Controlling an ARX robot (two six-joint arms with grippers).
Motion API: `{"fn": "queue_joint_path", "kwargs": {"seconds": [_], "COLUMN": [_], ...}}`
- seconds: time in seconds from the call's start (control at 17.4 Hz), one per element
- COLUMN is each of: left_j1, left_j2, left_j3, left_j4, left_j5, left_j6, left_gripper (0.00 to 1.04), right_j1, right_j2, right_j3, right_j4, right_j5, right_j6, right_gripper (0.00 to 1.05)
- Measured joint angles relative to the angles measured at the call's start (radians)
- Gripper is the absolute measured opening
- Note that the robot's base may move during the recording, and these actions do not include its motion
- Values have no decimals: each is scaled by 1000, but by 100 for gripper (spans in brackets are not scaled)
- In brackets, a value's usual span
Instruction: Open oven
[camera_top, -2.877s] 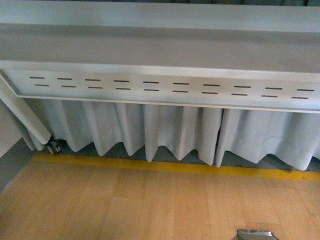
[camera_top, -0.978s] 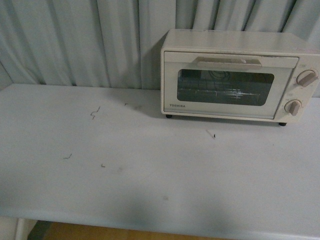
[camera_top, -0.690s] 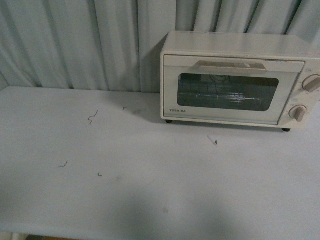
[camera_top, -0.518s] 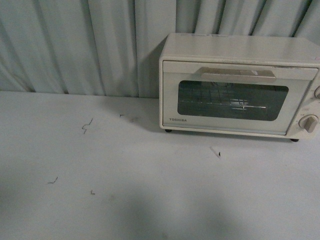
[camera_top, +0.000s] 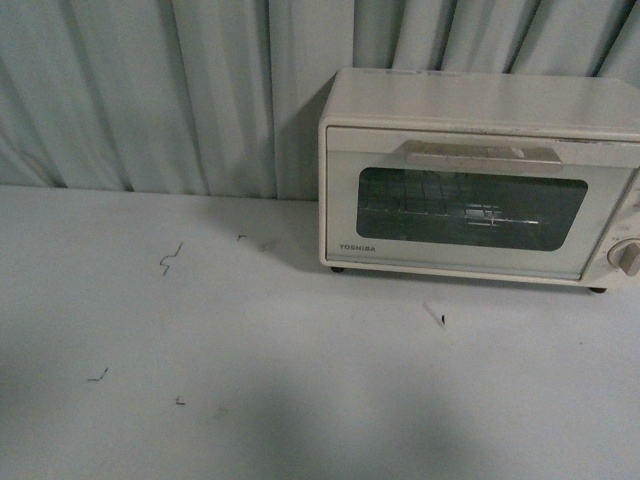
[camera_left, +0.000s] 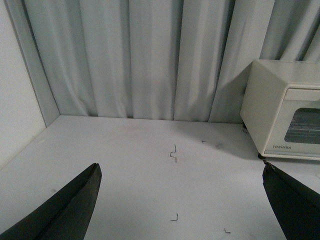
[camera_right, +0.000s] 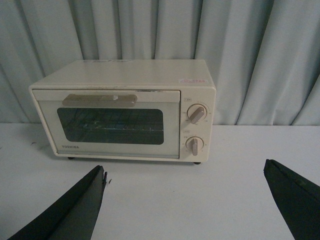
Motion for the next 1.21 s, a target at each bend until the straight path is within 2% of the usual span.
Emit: {"fn": "queue_joint_path", "kwargs": {"seconds": [0.4,0.46,0.52,0.58,0.69,0.86,1.04,1.21], "left_j1": [0,-10,-57,-95,-172,-249,-304,-325], "left_j2": [0,18,130,274,581,1006,1440,1612], "left_j3": [0,0,25,83,260,537,811,901], "left_j4": [0,37,156,229,303,196,70,32], "left_j5": [0,-5,-8,30,79,132,125,130], "left_j6": [0,-7,-41,-94,-243,-488,-760,-900], "left_gripper": [98,98,98,98,98,98,98,98], "right_j1": [0,0,0,0,0,0,0,0], "right_j2": [0,0,0,0,0,0,0,0], "right_j3": [0,0,0,0,0,0,0,0], "right_j4": [0,0,0,1,0,1,0,0], "right_j5": [0,0,0,-1,0,0,0,0], "right_j6": [0,0,0,0,0,0,0,0], "right_gripper": [98,98,98,98,98,98,98,98]}}
